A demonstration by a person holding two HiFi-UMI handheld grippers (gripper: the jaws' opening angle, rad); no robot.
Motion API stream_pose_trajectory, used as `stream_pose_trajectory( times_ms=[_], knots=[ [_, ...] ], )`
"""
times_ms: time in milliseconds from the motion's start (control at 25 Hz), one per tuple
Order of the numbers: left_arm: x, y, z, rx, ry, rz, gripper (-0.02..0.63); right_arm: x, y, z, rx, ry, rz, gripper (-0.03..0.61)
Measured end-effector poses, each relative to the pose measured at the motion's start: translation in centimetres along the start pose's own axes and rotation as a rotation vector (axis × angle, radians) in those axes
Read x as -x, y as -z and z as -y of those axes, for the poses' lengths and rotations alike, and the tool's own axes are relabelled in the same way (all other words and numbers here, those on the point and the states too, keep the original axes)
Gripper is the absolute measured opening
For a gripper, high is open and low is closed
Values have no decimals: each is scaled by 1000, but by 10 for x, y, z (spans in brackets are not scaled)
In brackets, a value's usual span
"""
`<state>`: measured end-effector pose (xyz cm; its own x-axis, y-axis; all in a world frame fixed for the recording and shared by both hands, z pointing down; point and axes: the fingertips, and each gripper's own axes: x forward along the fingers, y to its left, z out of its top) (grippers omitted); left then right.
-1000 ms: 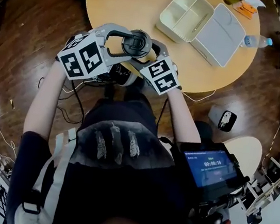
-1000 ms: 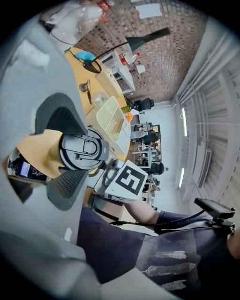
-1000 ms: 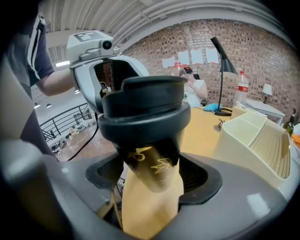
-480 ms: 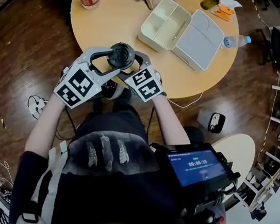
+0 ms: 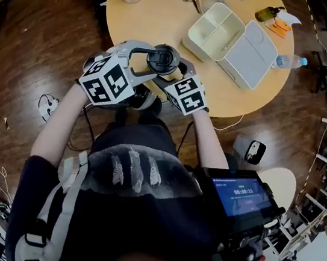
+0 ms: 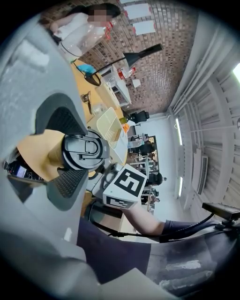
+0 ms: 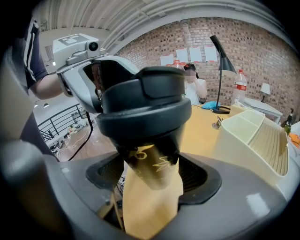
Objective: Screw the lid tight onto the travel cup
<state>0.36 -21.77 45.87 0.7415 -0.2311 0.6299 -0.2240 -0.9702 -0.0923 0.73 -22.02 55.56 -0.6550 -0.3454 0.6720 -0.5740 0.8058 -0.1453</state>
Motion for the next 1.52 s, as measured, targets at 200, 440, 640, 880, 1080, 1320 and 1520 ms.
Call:
stream_pose_trajectory(
  times_ms=[200,440,640,880,1080,1320,1520],
  knots=[
    [0,0,-2,67,1,36,236,-3,3,1,-1,8,-6,365],
    [3,1,-2,170,-52,63,221,-2,1,-4,-17,2,-16,364],
    [4,2,1,249,-140,69,221,-2,3,-8,-26,0,-25,362],
    [7,2,-2,215,-117,75,227,-5,2,-6,-31,3,-25,361],
    [19,4,-7,81,-66,26,230,-6,4,-6,-29,5,-24,360],
    [10,8,-4,17,10,-21,235,-6,5,-10,-11,1,-52,353],
    [12,7,-1,89,-3,28,229,-4,3,-12,-13,6,-35,353]
  ],
)
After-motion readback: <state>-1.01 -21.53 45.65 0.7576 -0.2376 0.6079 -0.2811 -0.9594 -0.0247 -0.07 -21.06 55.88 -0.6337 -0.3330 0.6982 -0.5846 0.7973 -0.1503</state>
